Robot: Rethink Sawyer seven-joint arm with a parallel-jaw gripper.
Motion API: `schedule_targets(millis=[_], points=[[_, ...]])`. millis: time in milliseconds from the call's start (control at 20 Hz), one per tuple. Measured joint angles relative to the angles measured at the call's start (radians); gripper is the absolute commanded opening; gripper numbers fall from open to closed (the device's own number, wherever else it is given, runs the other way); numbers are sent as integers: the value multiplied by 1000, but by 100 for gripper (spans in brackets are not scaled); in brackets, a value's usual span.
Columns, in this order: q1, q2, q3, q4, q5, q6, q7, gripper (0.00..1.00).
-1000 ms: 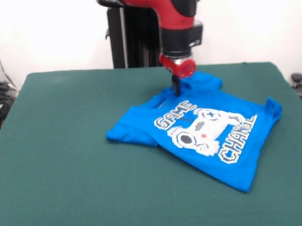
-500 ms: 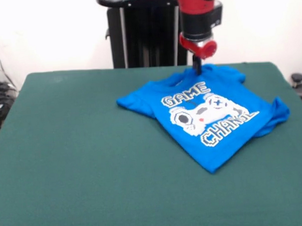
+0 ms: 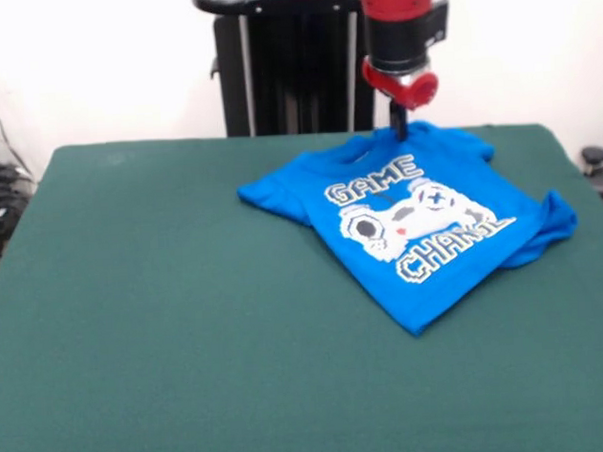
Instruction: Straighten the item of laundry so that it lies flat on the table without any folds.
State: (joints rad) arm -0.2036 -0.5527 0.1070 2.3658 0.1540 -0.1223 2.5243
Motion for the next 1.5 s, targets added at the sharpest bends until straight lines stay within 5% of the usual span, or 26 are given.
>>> schedule_targets(millis=[150, 200, 850, 1500], points=[[0, 0, 11, 1, 0, 0, 0, 0], [0, 2, 13, 1, 0, 0, 0, 100], [-60, -3, 13, 1, -4, 3, 0, 100], [-99, -122, -52, -44, -19, 95, 0, 100]])
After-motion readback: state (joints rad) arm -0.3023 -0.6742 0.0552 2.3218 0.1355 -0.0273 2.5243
